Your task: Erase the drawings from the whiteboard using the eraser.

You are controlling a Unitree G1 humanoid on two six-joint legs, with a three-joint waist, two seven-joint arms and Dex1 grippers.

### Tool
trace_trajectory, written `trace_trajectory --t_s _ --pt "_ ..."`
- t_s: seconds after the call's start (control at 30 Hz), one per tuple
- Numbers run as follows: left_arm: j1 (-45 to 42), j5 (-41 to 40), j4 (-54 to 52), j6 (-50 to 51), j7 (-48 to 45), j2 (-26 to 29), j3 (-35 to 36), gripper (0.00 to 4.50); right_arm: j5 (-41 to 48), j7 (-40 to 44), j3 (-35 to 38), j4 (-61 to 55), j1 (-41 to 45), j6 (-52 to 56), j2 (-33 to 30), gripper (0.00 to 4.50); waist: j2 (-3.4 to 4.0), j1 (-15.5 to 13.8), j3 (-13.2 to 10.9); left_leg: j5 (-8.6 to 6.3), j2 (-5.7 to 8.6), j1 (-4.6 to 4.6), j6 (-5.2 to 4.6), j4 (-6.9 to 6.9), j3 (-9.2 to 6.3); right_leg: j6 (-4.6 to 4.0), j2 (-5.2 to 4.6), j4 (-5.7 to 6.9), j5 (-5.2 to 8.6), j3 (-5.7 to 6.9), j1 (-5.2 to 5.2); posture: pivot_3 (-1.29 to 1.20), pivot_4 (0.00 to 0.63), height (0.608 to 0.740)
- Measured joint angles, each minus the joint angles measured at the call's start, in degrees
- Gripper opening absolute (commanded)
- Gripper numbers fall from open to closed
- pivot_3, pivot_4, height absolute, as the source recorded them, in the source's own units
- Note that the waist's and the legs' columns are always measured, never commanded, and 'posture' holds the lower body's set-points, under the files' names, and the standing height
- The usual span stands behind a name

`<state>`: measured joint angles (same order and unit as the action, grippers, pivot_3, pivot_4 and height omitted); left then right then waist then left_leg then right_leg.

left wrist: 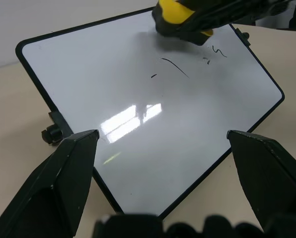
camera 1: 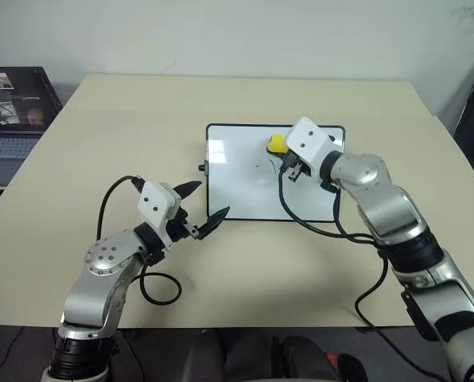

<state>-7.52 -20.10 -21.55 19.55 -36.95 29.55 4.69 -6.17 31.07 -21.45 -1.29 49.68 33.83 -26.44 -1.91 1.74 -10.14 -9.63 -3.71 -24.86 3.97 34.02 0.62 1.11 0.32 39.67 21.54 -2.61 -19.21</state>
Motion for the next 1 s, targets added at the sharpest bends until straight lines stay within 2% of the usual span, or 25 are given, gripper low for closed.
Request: trace_trajectory --t_s 0.17,0.37,0.7,0.83,0.9,1.0 --pt "-0.02 0.11 0.05 0.01 -0.14 0.03 -0.51 4.50 -2.64 3.39 -3.22 6.62 3.55 -2.61 0.92 0.98 0.00 0.01 0.00 0.00 -0.01 0.00 0.00 0.01 -0.01 0.00 -0.01 0.03 0.00 0.00 0.00 0.00 0.150 0.740" --pt "-0.01 0.26 0.05 0.01 0.08 -0.13 -1.13 4.50 -4.66 7.90 -5.20 8.37 4.27 -4.39 1.38 0.98 0.00 0.00 0.00 0.00 -0.01 0.02 0.00 0.07 -0.03 0.00 -0.02 0.20 0.00 0.02 0.00 0.00 0.150 0.740" --pt "-0.07 1.17 0.28 -0.26 1.27 -2.02 -2.57 4.50 -6.14 14.70 -6.91 6.03 -1.87 -5.37 1.00 0.98 -0.05 0.05 0.06 0.02 -0.01 0.36 -0.02 0.34 -0.19 0.00 -0.02 0.35 -0.03 0.12 0.45 0.00 0.150 0.740" --pt "-0.24 1.24 1.00 -0.40 1.30 -2.26 -2.78 4.50 -4.78 16.94 -6.39 3.10 -3.26 -1.83 1.59 0.98 -0.01 0.07 0.02 0.03 -0.01 0.48 -0.04 0.34 -0.20 -0.01 -0.02 0.35 -0.06 0.10 0.53 0.00 0.150 0.740" --pt "-0.33 1.25 1.31 -0.60 1.28 -2.25 -2.78 4.50 -3.53 17.61 -4.80 1.65 -1.88 0.54 1.86 0.98 0.05 0.11 -0.03 0.03 -0.01 0.39 -0.03 0.33 -0.19 -0.02 -0.01 0.35 -0.06 0.08 0.43 0.00 0.150 0.740" --pt "-0.53 1.25 1.59 -1.02 1.25 -2.25 -2.79 4.50 -2.52 17.53 -1.54 0.22 5.13 1.96 1.96 0.98 0.09 0.14 -0.05 0.03 -0.02 0.05 -0.03 0.30 -0.17 -0.03 0.02 0.38 -0.07 0.07 0.01 0.00 0.150 0.740"
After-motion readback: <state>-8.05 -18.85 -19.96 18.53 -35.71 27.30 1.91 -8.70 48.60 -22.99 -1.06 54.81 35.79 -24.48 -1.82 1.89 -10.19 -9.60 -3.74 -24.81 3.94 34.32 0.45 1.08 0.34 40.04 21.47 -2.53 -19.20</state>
